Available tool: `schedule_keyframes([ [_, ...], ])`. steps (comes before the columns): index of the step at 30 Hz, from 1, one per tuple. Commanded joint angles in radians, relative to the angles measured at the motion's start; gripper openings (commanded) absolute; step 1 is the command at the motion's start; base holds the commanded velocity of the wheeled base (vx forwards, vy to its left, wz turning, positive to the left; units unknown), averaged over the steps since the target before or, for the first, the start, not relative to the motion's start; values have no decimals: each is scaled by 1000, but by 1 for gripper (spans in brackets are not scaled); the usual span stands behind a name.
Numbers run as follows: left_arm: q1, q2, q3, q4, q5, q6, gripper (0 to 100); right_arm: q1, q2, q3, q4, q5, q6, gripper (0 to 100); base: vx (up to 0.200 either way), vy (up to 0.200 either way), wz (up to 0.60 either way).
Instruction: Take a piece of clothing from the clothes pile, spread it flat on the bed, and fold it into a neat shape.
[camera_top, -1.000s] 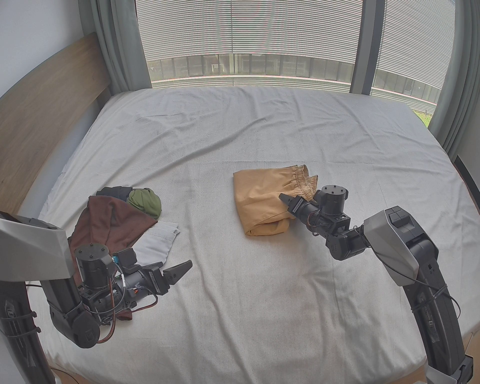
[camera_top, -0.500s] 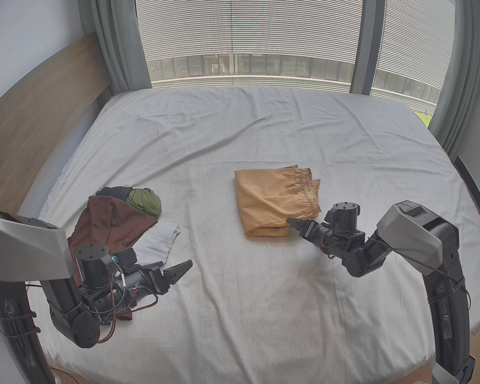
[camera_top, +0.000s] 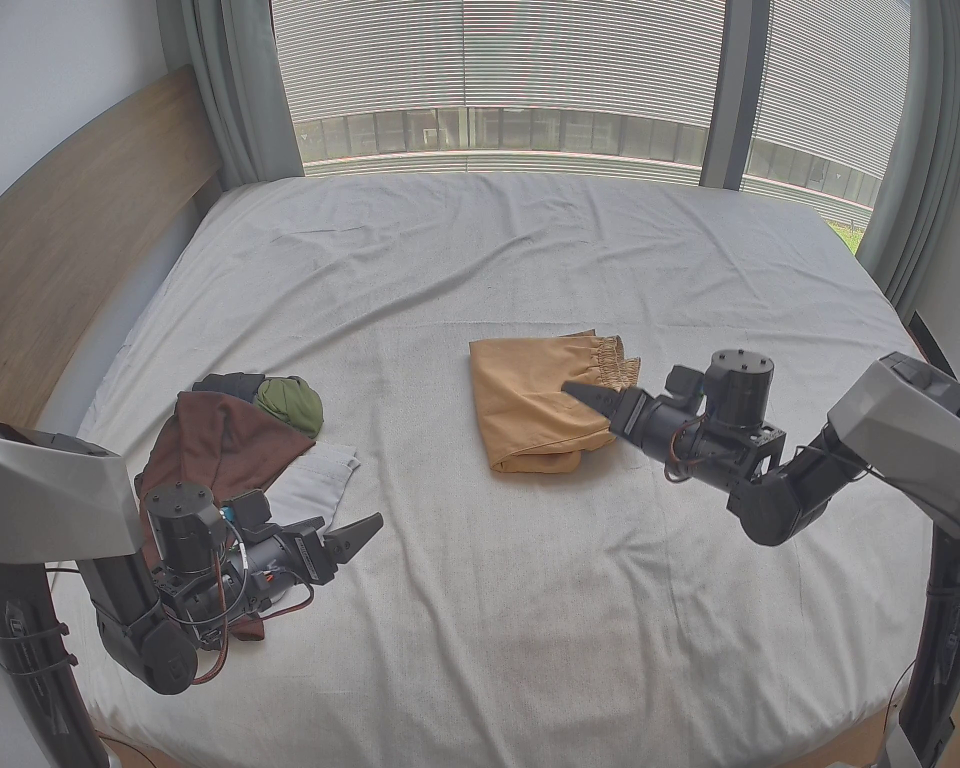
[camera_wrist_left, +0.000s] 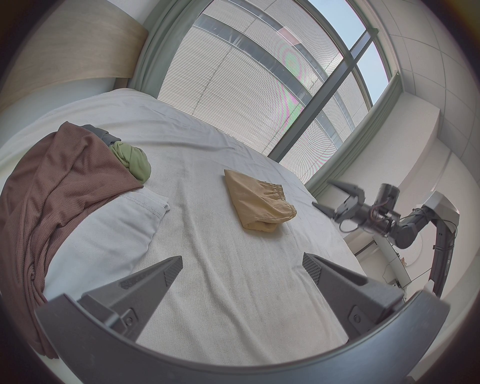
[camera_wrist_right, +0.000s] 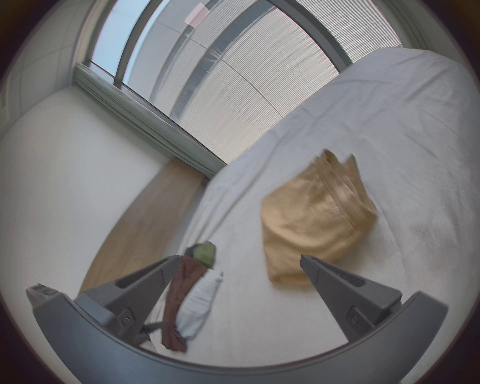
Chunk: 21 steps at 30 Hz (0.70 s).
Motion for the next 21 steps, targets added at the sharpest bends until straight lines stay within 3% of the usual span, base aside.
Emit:
schedule_keyframes([
  [1, 1, -3, -3, 0, 0, -2, 100, 5, -26, -140, 10, 18, 35, 100, 0, 0, 0],
  [12, 4, -3, -8, 0, 0, -2, 100, -64, 295, -511, 156, 13, 37, 100, 0, 0, 0],
  [21, 4, 2, -6, 0, -2, -2, 100, -72, 424, -604, 191, 12, 37, 100, 0, 0, 0],
])
